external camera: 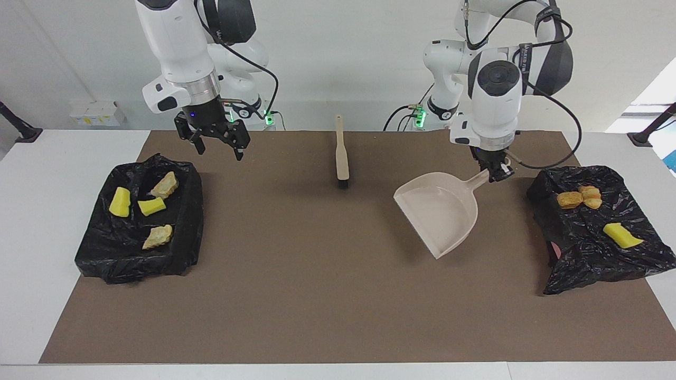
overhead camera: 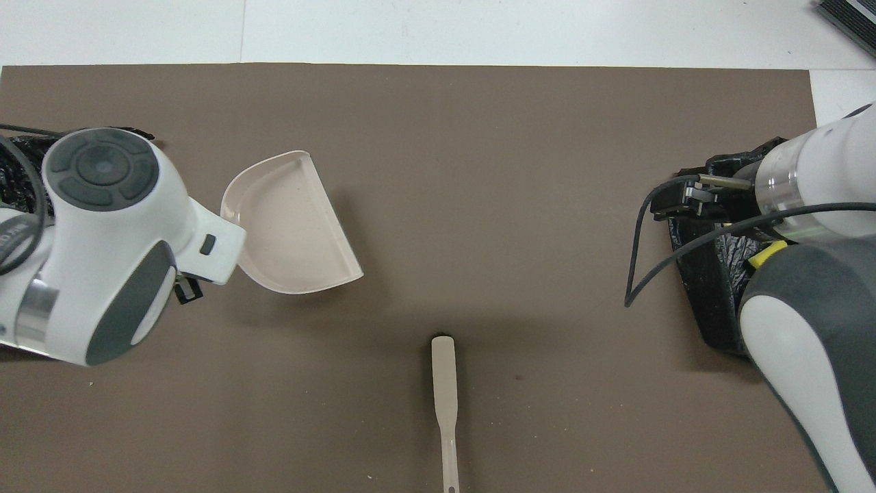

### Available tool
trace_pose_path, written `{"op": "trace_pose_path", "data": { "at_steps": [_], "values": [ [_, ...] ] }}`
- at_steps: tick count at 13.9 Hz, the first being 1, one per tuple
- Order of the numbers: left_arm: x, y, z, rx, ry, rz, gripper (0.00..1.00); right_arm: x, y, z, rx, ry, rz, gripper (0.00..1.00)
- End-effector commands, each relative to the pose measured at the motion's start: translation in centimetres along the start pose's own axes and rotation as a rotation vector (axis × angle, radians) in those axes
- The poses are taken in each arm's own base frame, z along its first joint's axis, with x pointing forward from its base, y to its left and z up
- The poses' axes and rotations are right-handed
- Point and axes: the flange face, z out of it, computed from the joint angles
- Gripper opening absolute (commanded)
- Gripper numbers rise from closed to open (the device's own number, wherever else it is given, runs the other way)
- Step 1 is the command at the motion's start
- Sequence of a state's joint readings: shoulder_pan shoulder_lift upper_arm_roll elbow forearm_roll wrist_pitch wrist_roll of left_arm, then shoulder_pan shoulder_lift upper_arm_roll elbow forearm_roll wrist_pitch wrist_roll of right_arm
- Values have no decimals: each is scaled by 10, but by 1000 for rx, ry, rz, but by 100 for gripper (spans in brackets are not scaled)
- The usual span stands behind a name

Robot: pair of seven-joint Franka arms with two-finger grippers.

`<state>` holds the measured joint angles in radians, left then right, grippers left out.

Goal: Sweep and dump trash in bin
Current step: 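Bring the empty dustpan back to the table center with the left gripper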

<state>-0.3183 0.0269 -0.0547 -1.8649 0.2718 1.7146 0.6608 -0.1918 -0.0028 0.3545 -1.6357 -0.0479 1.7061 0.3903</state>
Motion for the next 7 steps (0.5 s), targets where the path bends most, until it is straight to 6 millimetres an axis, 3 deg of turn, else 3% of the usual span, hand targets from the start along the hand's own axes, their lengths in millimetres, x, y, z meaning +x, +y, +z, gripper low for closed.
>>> {"op": "trace_pose_path", "data": {
  "at_steps": [1,5,7],
  "values": [
    [36,50,-8,-49,41,-196,0,10,10,-20,-31,28,-11,100],
    [105,111,-12,-133,122,-505,0,16,42,-30,-60,-26,-33,100],
    [136,129,-11,-213,170,-613,0,17,46,-41,-55,-27,-56,100]
  ]
}}
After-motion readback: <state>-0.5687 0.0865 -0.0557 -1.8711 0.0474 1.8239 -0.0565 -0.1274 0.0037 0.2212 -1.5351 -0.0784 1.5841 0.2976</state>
